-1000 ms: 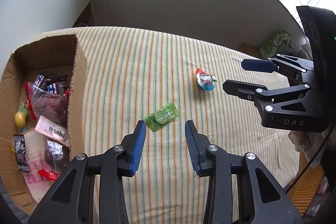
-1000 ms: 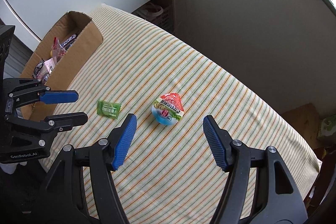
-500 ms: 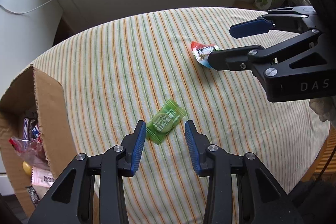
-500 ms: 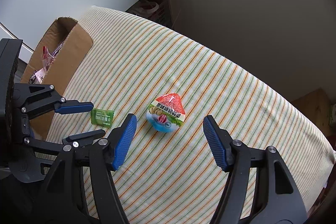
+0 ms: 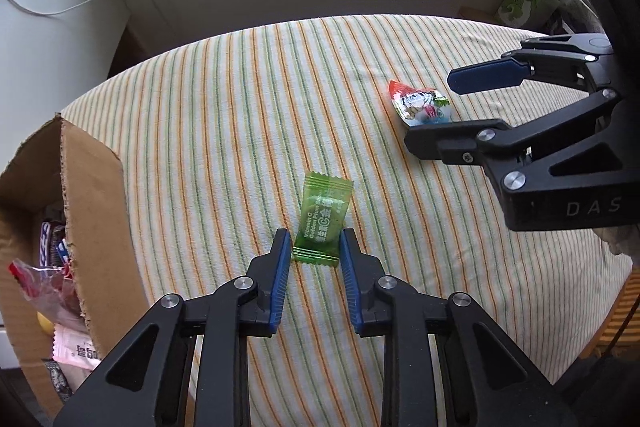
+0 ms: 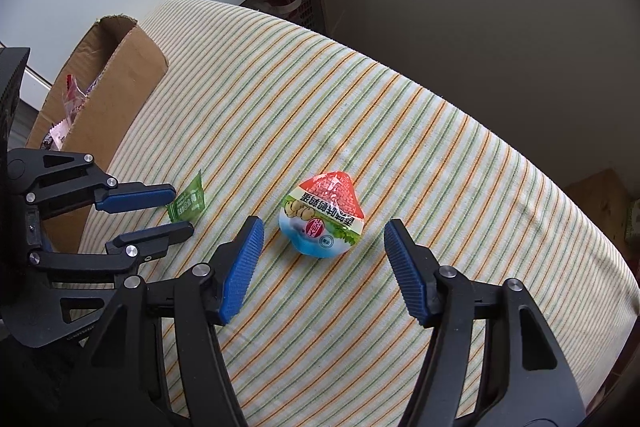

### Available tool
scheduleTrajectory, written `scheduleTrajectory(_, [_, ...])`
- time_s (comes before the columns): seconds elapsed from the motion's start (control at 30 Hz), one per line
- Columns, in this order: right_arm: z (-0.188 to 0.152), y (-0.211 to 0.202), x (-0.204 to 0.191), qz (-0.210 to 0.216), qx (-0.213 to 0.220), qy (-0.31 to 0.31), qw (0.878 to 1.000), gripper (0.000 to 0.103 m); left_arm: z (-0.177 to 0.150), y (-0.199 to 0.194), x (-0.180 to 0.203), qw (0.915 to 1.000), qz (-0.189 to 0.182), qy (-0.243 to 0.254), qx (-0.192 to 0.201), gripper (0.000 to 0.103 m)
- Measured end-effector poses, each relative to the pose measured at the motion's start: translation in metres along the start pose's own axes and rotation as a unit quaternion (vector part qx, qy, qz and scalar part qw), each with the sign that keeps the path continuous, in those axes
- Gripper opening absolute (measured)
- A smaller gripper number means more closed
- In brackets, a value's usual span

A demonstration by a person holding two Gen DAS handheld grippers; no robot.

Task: Organize snacks
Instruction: 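Move the left tool to the green mint candy while the right tool approaches the round candy egg, then grasp the green mint candy with the left tool while the right tool grasps the candy egg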

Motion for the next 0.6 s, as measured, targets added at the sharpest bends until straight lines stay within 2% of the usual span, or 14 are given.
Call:
scheduleTrajectory(0.07, [0.0,0.003,-0.003,0.002,-0.003,-0.001,1.0,0.057,0.0,-0.001,-0.001,0.9999,-0.008,-0.009,0.001,0.023])
scheduleTrajectory(0.1, [0.001,0.005,-0.004,0.002,-0.005,-0.002,1.0,0.047,0.0,-0.001,-0.001,0.9999,-0.009,-0.011,0.001,0.023])
scheduleTrajectory(0.13, [0.001,0.008,-0.004,-0.003,-0.007,-0.004,1.0,0.044,0.0,-0.001,-0.001,0.9999,-0.011,-0.012,0.001,0.023])
scheduleTrajectory(0.33, [0.005,0.012,-0.01,-0.007,0.001,-0.005,1.0,0.044,-0.001,-0.002,-0.003,0.9997,-0.018,-0.017,0.002,0.021])
scheduleTrajectory(0.47, [-0.002,0.005,-0.004,-0.007,0.008,-0.003,1.0,0.044,0.003,-0.001,-0.009,0.9988,-0.031,-0.038,0.006,0.013])
scheduleTrajectory(0.6, [-0.005,0.003,0.0,-0.006,0.008,0.003,1.0,0.044,0.005,-0.001,-0.01,0.9988,-0.027,-0.04,0.01,0.013])
Point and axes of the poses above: each gripper's, at about its wrist camera, not at the fingertips, and y roughly the way its jaws point, x to its right, z to its top, the point moved 7 cm from there along y, roughly the way its jaws point, and after that the axes turned 5 degrees about x, right-handed, at the moved point
